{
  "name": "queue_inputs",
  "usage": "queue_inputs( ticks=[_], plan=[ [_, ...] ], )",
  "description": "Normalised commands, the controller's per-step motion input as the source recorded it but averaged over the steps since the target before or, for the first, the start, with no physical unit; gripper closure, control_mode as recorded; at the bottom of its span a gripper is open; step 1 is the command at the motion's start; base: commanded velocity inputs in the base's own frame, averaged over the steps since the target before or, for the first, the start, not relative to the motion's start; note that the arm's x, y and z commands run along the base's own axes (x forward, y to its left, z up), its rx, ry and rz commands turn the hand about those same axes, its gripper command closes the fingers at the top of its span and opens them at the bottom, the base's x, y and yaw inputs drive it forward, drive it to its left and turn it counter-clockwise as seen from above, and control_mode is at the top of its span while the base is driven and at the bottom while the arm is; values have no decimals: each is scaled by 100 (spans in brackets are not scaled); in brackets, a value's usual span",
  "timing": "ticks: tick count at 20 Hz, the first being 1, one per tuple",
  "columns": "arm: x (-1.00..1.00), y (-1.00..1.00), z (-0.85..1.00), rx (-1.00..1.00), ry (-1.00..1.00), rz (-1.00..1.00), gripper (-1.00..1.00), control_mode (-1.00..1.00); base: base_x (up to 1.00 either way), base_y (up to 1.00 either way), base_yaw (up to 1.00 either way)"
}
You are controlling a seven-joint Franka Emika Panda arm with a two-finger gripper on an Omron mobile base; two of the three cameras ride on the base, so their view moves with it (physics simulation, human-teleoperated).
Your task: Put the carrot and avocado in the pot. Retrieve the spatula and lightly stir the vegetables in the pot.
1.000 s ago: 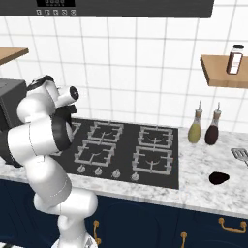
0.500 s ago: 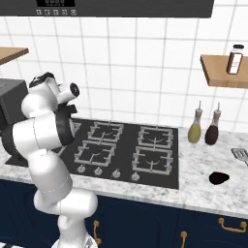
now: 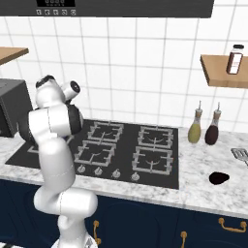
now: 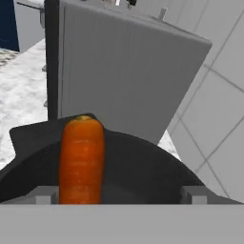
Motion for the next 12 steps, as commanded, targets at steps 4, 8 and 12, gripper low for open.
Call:
queue_inputs(
  ticks=[4,8,12],
  plan=[
    [16,3,-2,-8,-3,1,-100,-100,0,0,0],
    [2,0,0,-19,13,0,-100,-100,0,0,0],
    [0,0,0,-28,5,2,-100,-100,0,0,0]
  ],
)
